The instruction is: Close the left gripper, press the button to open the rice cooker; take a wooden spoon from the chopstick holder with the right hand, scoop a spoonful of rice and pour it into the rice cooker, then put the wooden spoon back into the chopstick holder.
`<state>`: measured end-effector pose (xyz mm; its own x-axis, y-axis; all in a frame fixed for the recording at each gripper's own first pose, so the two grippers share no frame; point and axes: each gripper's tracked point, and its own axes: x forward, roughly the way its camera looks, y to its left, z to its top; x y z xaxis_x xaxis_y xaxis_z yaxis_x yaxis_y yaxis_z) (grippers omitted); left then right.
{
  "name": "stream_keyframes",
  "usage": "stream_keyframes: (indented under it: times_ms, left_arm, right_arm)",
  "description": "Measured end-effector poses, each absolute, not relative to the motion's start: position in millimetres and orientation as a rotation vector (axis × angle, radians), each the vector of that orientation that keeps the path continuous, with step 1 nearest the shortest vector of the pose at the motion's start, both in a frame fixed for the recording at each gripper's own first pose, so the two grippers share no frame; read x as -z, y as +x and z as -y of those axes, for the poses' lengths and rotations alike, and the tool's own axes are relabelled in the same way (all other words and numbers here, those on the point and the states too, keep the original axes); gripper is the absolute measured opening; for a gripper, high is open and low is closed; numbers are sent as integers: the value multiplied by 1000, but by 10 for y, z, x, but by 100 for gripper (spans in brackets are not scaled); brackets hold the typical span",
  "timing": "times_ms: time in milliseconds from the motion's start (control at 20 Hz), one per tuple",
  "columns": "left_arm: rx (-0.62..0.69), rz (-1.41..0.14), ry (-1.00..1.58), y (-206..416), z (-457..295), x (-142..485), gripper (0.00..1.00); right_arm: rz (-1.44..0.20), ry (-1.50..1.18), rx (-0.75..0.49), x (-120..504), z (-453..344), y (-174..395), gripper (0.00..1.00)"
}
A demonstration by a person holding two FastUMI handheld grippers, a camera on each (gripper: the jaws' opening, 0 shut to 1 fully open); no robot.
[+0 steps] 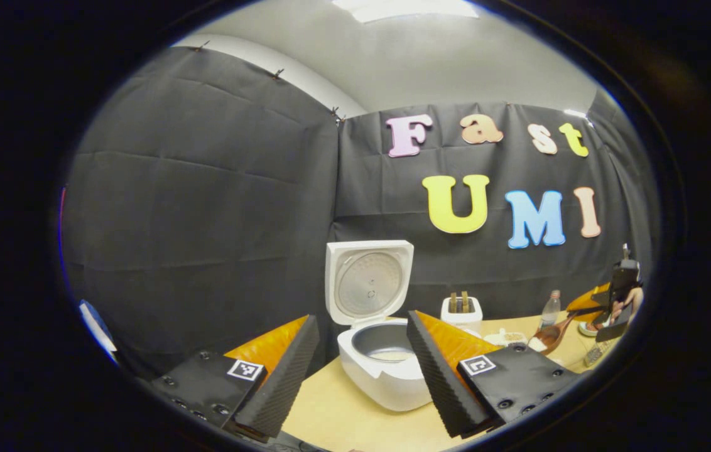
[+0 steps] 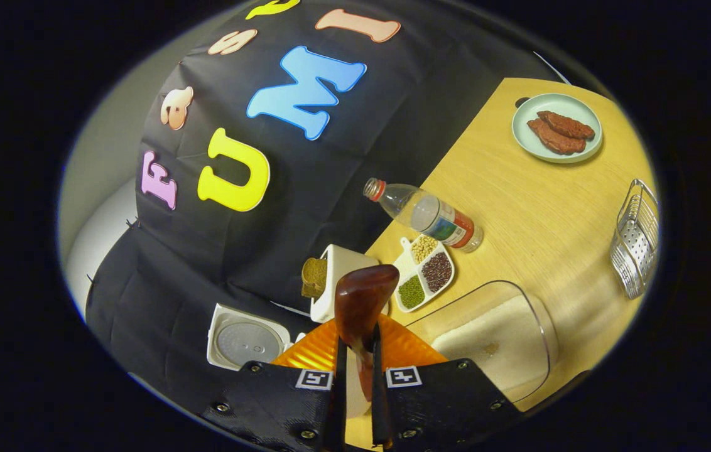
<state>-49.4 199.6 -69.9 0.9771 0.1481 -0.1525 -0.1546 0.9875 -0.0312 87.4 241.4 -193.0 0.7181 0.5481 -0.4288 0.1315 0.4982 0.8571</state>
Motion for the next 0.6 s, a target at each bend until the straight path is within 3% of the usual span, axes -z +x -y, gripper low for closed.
stream_keyframes:
  times_ms: [600]
  left_arm:
    - [-251,-167,-34,-732,-2568,780,98]
  right_arm:
    - [-743,1112,-439,1430,-3466,1107,16]
